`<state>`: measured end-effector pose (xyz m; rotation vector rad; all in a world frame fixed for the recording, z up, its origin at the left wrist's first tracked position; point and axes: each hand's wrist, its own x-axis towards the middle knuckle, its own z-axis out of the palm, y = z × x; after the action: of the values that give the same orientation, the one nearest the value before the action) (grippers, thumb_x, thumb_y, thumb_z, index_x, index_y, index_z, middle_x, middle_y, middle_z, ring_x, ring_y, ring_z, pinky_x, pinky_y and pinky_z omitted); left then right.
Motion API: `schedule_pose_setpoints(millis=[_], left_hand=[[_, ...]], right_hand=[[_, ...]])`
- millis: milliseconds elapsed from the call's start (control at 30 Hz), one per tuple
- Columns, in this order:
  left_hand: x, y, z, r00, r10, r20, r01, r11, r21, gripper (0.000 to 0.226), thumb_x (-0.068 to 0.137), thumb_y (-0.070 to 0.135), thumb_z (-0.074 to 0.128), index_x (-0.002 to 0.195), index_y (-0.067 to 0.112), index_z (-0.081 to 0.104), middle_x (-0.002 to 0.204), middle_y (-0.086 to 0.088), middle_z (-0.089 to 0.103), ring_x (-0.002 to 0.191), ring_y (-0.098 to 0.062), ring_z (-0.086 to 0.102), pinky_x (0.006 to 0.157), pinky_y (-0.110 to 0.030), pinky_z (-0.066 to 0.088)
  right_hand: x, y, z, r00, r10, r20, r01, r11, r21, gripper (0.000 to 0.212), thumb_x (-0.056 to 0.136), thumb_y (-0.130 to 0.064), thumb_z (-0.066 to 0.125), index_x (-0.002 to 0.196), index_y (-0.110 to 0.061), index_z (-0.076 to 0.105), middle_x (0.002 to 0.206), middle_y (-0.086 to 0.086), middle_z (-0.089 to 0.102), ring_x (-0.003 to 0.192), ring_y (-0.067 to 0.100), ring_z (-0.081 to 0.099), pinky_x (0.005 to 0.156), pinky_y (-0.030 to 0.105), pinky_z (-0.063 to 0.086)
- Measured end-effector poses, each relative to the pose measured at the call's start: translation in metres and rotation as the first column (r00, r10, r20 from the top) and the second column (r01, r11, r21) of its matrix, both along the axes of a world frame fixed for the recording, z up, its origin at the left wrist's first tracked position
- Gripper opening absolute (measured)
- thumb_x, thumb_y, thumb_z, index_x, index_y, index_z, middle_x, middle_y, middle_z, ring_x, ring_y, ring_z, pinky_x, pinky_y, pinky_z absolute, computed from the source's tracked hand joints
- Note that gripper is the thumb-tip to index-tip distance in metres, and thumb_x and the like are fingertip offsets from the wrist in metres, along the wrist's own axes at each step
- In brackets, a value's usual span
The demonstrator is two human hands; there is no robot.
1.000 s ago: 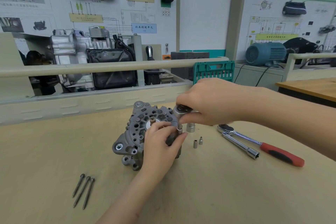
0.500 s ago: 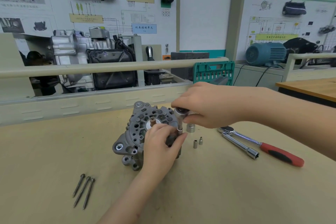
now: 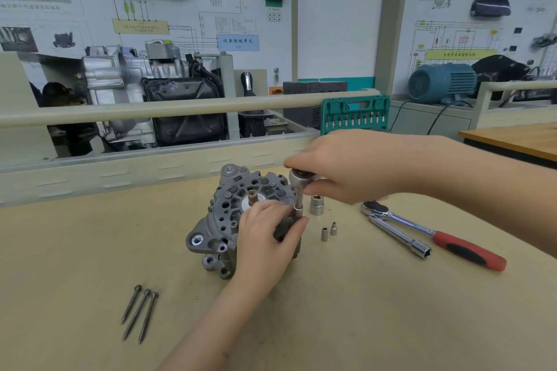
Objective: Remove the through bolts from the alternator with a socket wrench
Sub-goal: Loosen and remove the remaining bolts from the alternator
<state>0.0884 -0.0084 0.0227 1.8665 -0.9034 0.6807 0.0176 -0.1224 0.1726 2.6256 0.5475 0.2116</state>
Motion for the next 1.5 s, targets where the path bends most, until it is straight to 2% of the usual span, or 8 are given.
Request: schedule_pose_setpoints(millis=[200,367,533,700,933,1067,1300,1500], left_hand=[[-0.002,-0.004,-0.002,0.997,0.068,-0.028,-0.07,0.996,-0.056,0.023,0.075,0.021,0.073,0.062,0.009,0.058,0.062,0.009,0.052,0.074,-0.001,0.044,0.071,-0.026,0.032],[-0.003,-0.005,-0.001,0.997,0.065,-0.041,-0.068,0.995,-0.072,0.027,0.074,0.024,0.073,0.059,0.012,0.052,0.057,0.012,0.044,0.069,-0.004,0.042,0.067,-0.029,0.03],[-0.004,-0.002,0.0,0.999,0.053,0.012,-0.053,0.998,-0.035,0.023,0.076,0.032,0.063,0.068,0.011,0.062,0.065,0.013,0.051,0.072,-0.006,0.045,0.071,-0.031,0.034],[-0.003,-0.002,-0.002,0.998,0.057,-0.004,-0.057,0.994,-0.091,0.022,0.074,0.027,0.067,0.062,0.009,0.06,0.066,0.012,0.052,0.076,-0.003,0.047,0.072,-0.033,0.038],[-0.003,-0.005,-0.001,0.998,0.062,0.002,-0.062,0.993,-0.104,0.022,0.073,0.024,0.073,0.062,0.012,0.059,0.063,0.021,0.048,0.075,0.0,0.044,0.07,-0.034,0.038],[-0.004,-0.003,0.0,0.999,0.036,-0.028,-0.039,0.992,-0.118,0.019,0.075,0.029,0.069,0.068,0.013,0.063,0.066,0.013,0.054,0.078,-0.002,0.046,0.069,-0.031,0.04],[-0.001,-0.001,-0.001,0.996,0.004,-0.087,-0.012,0.995,-0.096,0.012,0.078,0.025,0.069,0.07,0.021,0.061,0.075,0.013,0.055,0.087,0.003,0.046,0.076,-0.018,0.037],[-0.002,-0.003,0.0,0.995,-0.001,-0.095,-0.011,0.991,-0.133,0.023,0.075,0.027,0.07,0.064,0.035,0.051,0.066,0.021,0.051,0.084,0.0,0.045,0.071,-0.022,0.038]], right_hand=[[-0.003,0.0,-0.004,0.983,0.046,0.176,-0.03,0.996,-0.088,0.044,0.089,-0.056,0.029,0.088,-0.016,0.047,0.063,-0.003,0.04,0.063,0.023,0.045,0.058,0.029,0.039],[-0.004,0.004,-0.01,0.977,0.038,0.211,-0.017,0.995,-0.101,0.046,0.082,-0.059,0.02,0.075,-0.018,0.038,0.057,-0.006,0.034,0.046,0.011,0.031,0.042,0.025,0.02],[0.001,-0.001,-0.002,0.998,-0.024,0.053,0.023,1.0,0.018,0.029,0.094,-0.039,0.035,0.106,-0.017,0.049,0.082,-0.002,0.049,0.077,0.019,0.048,0.059,0.029,0.036],[-0.002,0.002,-0.004,0.999,0.031,0.041,-0.031,1.0,0.0,0.029,0.094,-0.04,0.035,0.105,-0.017,0.049,0.094,0.001,0.056,0.088,0.022,0.053,0.079,0.035,0.044],[-0.003,0.005,-0.007,0.979,0.014,0.203,0.004,0.996,-0.086,0.046,0.086,-0.057,0.025,0.078,-0.016,0.042,0.057,-0.005,0.034,0.048,0.013,0.033,0.045,0.025,0.029],[-0.001,0.003,-0.003,0.995,-0.001,0.101,0.003,1.0,-0.023,0.028,0.095,-0.042,0.032,0.093,-0.017,0.044,0.081,0.0,0.051,0.075,0.022,0.051,0.069,0.033,0.046],[0.002,0.001,0.0,0.998,0.04,0.055,-0.039,0.999,-0.021,0.02,0.095,-0.038,0.035,0.099,-0.02,0.044,0.091,-0.002,0.051,0.086,0.021,0.05,0.079,0.032,0.04],[0.002,0.002,-0.004,0.976,-0.045,0.212,0.056,0.997,-0.047,0.05,0.086,-0.062,0.029,0.075,-0.016,0.046,0.057,-0.005,0.037,0.048,0.009,0.033,0.043,0.025,0.024]])
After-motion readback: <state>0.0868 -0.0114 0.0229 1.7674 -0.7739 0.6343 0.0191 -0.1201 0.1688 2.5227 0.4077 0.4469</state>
